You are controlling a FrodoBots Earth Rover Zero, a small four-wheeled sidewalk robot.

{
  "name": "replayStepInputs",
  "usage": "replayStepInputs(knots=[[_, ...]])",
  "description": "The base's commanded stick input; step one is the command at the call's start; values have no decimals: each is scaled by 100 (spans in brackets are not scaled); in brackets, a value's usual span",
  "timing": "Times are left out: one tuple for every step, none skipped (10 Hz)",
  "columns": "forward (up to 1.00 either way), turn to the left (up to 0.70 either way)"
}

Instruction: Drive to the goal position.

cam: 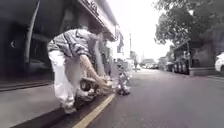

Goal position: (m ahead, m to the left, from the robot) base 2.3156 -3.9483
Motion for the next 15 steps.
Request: replayStepInputs(knots=[[0,-70],[0,-70],[0,-70],[0,-70],[0,-70],[0,-70],[0,-70],[0,-70],[0,-70],[0,-70],[0,-70],[0,-70],[0,-70],[0,-70],[0,-70]])
